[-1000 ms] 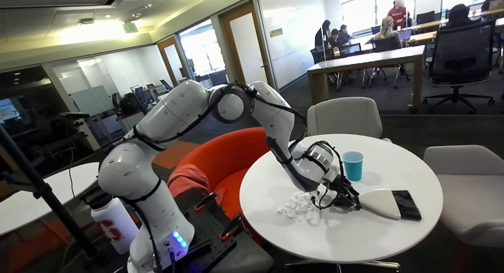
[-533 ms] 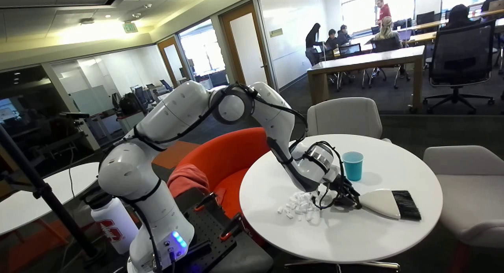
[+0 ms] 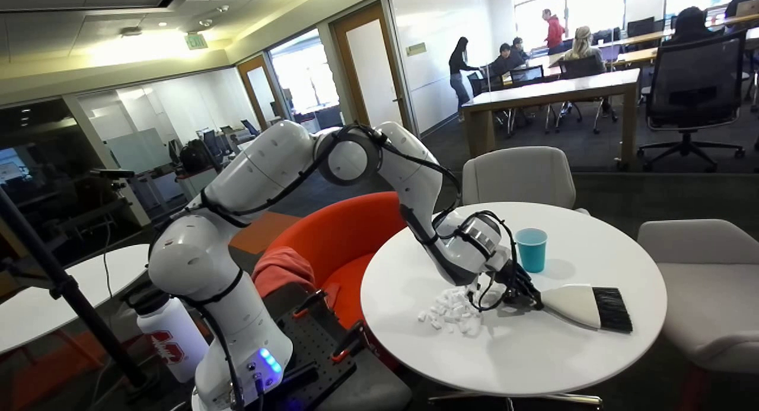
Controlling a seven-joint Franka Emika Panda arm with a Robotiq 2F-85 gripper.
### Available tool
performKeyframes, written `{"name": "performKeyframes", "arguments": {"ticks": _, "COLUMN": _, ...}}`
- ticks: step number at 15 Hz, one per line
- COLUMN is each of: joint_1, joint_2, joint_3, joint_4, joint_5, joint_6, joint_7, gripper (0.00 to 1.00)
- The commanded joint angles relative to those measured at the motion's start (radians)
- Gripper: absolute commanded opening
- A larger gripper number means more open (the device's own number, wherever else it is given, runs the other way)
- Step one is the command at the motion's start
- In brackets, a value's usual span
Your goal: Sweep the litter on the table slightly to the edge
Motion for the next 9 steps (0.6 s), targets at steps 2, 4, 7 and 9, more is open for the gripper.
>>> {"name": "performKeyframes", "arguments": {"ticks": 2, "joint_1": -0.010, "joint_2": -0.155, "joint_3": 0.016, "joint_4": -0.179, "joint_5": 0.215, "joint_6": -0.058, "joint_7": -0.213, "gripper": 0.14}}
{"name": "performKeyframes", "arguments": {"ticks": 4, "joint_1": -0.008, "joint_2": -0.213, "joint_3": 0.018, "joint_4": -0.233, "joint_5": 0.291, "joint_6": -0.086, "joint_7": -0.264, "gripper": 0.14}}
{"name": "performKeyframes", "arguments": {"ticks": 7, "joint_1": 0.027, "joint_2": -0.298, "joint_3": -0.021, "joint_4": -0.303, "joint_5": 0.443, "joint_6": -0.094, "joint_7": -0.355, "gripper": 0.14}}
{"name": "performKeyframes", "arguments": {"ticks": 9, "joint_1": 0.031, "joint_2": -0.354, "joint_3": -0.033, "joint_4": -0.348, "joint_5": 0.533, "joint_6": -0.070, "joint_7": -0.430, "gripper": 0.14}}
